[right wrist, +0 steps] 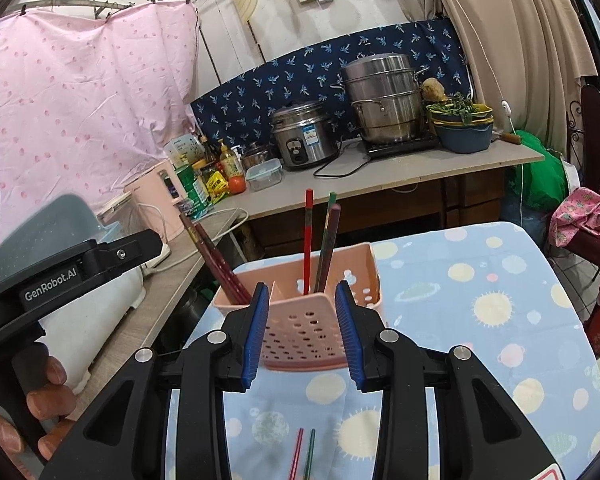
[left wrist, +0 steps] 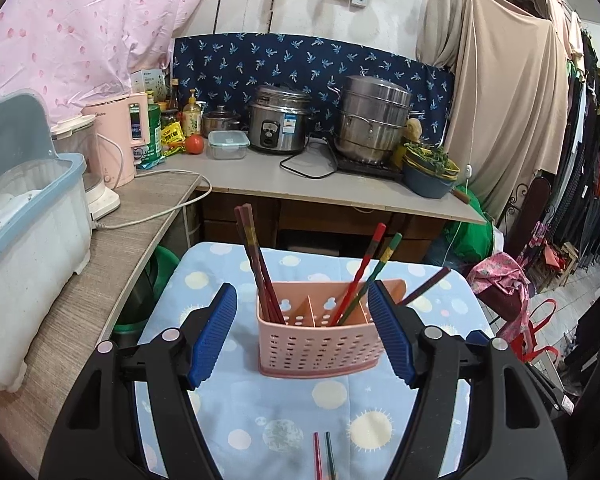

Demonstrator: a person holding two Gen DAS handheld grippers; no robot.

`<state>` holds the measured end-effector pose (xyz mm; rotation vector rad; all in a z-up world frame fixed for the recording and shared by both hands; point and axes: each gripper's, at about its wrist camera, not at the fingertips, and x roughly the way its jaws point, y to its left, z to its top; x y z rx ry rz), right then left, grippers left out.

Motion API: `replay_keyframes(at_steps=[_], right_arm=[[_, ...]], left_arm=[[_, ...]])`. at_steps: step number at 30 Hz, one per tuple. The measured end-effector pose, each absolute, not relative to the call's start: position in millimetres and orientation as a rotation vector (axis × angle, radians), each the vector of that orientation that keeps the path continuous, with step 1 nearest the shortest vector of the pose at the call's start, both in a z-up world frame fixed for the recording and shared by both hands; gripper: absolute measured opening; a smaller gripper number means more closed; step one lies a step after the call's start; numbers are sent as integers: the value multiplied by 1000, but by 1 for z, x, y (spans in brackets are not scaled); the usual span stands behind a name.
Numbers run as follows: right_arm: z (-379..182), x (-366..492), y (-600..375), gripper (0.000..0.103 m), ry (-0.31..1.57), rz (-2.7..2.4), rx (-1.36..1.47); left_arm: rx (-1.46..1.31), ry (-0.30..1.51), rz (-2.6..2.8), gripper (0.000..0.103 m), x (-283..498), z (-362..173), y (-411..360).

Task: Organize utensils
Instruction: 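Open both tools to release the chopsticks into the holder, then move both open tools back down to the red and green chopsticks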

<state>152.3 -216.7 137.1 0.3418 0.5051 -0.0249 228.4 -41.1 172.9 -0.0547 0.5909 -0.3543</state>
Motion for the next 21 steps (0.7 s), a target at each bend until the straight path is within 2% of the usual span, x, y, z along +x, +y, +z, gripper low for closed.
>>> replay_keyframes(at_steps=[3,10,21], right_arm=[[132,144,-215,34,514,-24,345],[113,119,-209,35,562,-25,333],[50,63,-181,35,711,-9,240]], left_arm=[[-52,596,-354,69,222,169,-40],[-47,636,-353,69,203,151,-34],[-37,781,-360,69,163,88,-20]])
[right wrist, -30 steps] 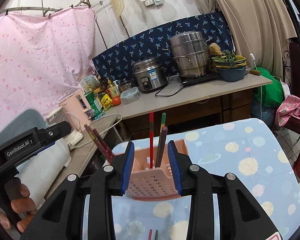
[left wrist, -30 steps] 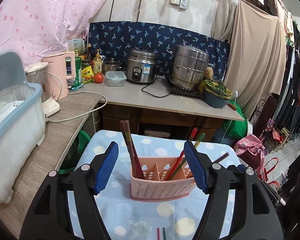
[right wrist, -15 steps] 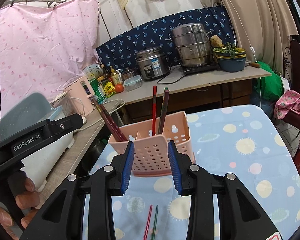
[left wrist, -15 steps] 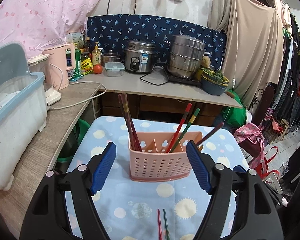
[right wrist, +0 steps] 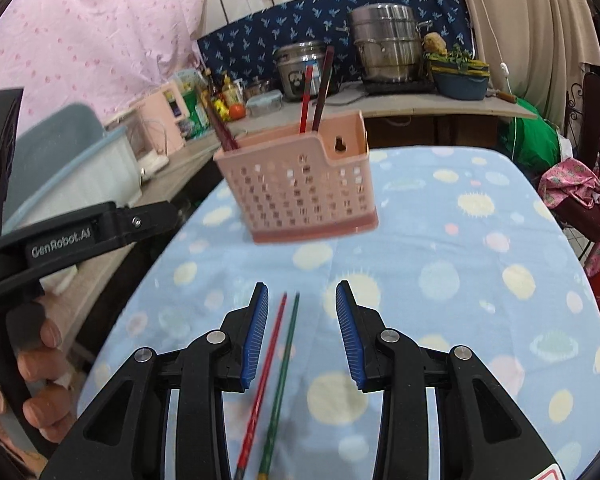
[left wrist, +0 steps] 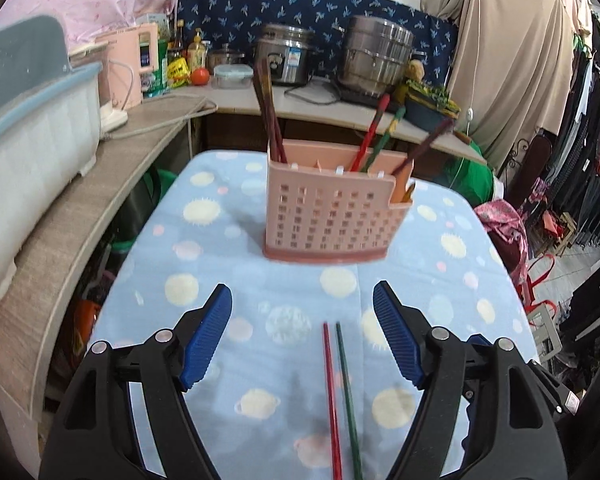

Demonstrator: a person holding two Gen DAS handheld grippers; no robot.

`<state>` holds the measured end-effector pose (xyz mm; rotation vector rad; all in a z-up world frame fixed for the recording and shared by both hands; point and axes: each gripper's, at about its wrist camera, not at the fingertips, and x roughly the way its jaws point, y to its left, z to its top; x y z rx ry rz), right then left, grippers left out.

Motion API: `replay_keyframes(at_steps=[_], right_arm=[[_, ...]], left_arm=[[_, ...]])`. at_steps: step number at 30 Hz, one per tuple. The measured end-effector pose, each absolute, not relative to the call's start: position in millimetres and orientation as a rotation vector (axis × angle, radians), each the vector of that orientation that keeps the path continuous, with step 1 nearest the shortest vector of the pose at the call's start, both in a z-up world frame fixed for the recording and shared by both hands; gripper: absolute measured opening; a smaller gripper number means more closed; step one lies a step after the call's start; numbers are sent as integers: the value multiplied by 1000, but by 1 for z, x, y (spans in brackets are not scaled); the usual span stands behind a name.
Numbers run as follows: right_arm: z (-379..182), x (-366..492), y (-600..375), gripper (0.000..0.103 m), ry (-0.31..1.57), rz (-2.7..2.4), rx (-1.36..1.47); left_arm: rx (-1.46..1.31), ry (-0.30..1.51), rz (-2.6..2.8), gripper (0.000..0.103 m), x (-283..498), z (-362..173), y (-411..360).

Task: Organize utensils
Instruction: 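Move both open tools back down to the red and green chopsticks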

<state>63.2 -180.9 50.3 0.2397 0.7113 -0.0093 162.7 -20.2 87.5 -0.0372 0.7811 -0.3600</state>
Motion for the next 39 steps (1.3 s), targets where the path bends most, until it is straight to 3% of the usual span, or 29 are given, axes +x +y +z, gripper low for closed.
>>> replay_keyframes(at_steps=[22,26,34,39], right_arm=[[-30,-8,-125,34,934,91,132],[-34,-8,-121,31,942,97,123],[-38,-10,-124,8,931,53,89],[-39,-10,-136,7,919,21,119]], left_arm=[[-10,1020,-352,69,99,-18,4],[-13,1036,-342,69,95,-24,9],[-4,1051,-348,69,89,-29,10],[12,1053,-363,69,84,-30,6]])
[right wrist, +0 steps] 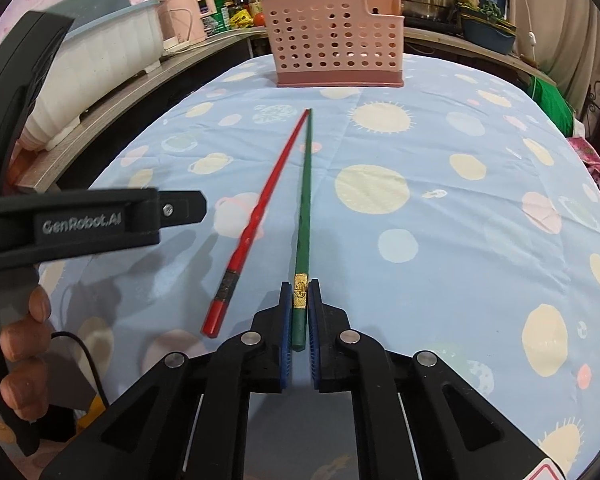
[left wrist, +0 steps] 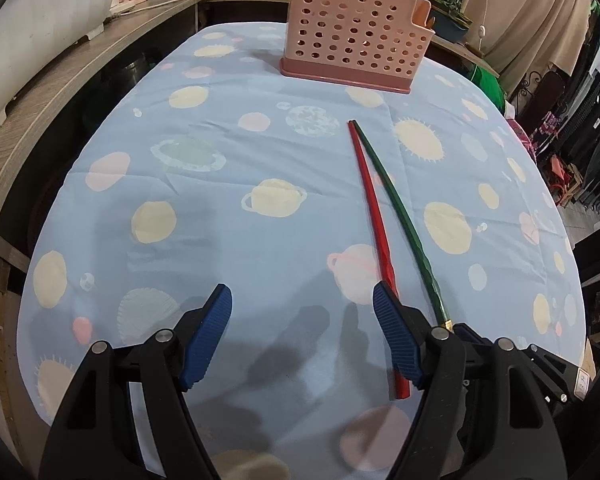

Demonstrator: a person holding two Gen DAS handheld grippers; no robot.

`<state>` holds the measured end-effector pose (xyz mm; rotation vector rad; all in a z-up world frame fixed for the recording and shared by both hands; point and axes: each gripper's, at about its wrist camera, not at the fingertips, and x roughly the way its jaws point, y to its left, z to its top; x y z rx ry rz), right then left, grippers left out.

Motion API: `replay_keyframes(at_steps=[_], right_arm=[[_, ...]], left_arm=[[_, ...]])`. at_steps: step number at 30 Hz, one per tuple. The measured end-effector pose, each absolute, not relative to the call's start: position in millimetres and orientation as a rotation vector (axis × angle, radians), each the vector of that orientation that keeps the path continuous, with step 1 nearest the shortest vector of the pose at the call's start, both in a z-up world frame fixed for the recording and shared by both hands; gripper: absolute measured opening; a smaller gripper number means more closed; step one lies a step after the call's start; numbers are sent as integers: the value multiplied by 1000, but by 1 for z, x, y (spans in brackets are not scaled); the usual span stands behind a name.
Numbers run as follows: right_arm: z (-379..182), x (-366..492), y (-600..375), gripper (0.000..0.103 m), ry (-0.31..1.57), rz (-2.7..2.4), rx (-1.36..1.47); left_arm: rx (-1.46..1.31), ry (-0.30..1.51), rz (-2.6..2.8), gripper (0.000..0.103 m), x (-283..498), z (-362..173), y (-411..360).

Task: Organize utensils
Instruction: 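Move both open tools back down to the red and green chopsticks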

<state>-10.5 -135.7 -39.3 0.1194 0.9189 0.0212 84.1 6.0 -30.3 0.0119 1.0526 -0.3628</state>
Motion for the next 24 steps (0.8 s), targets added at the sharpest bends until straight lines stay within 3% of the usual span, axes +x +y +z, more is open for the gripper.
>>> replay_keyframes(at_steps=[19,24], right_arm=[[-39,-17,-175,7,901,-75,215],[-40,-16,-174,7,901,-77,213]], left_arm=[[102,1083,-470,69,50,-45,-27],[122,1069,-474,55,48,-44,-29]])
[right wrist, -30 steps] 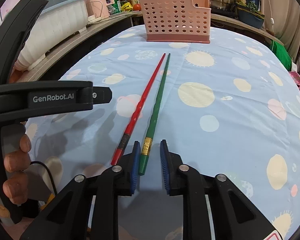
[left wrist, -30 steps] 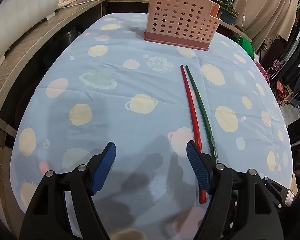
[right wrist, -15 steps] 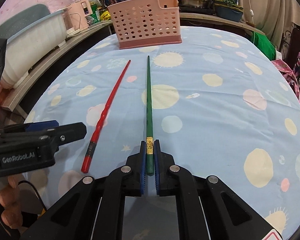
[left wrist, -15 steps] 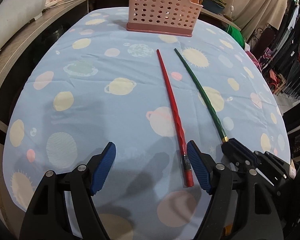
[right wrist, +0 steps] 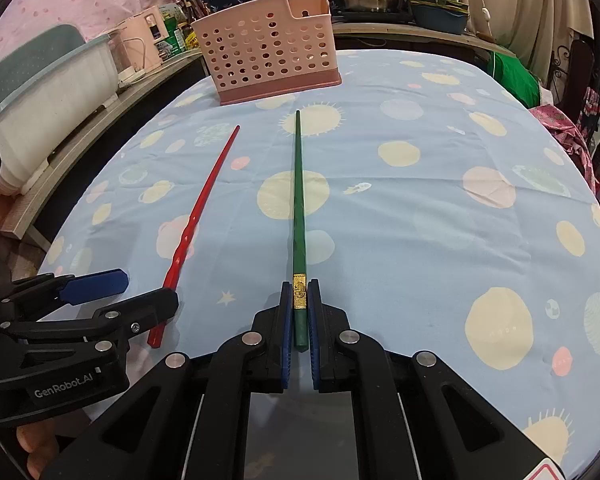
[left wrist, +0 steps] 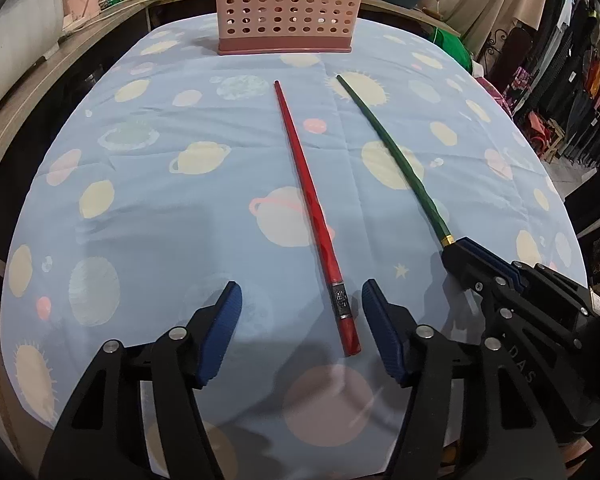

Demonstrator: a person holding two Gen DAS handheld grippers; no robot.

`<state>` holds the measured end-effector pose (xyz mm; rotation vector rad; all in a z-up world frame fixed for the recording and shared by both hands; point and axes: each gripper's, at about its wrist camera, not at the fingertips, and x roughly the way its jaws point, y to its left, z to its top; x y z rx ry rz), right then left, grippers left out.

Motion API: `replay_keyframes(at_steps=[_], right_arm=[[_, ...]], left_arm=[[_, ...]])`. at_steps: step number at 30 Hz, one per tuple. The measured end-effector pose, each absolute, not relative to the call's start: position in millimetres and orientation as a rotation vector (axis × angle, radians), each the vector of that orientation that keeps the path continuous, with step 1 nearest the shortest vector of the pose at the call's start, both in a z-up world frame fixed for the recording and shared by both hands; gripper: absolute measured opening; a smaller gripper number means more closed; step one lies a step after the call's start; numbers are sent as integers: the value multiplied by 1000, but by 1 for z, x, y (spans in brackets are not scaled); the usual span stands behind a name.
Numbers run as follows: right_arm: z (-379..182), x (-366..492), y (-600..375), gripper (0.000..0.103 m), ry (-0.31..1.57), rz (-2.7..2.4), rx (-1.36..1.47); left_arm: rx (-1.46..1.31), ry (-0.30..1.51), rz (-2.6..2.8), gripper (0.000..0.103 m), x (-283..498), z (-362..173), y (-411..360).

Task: Organize utensils
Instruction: 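Move both open tools back down to the red and green chopsticks, then grasp the red chopstick with the left tool while the right tool grasps the green chopstick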

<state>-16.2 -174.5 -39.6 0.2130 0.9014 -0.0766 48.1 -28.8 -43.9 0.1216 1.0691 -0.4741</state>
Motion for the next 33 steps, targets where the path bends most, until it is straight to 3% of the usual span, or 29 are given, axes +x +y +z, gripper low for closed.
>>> replay_keyframes(at_steps=[5,13,22,33], right_arm=[[-40,-16,-174,7,902,-77,213],[-39,-16,-174,7,902,-76,213],[-31,-16,-174,7,889,-63,230],[16,0,-180,7,801,-35,248]], left_arm=[[130,1064,-478,42,47,-43,-29],[134,1071,-489,8,46,-43,-31],[125,1075,-491,7,47,-39,-32],[54,1014,-483,7,69,7,-26]])
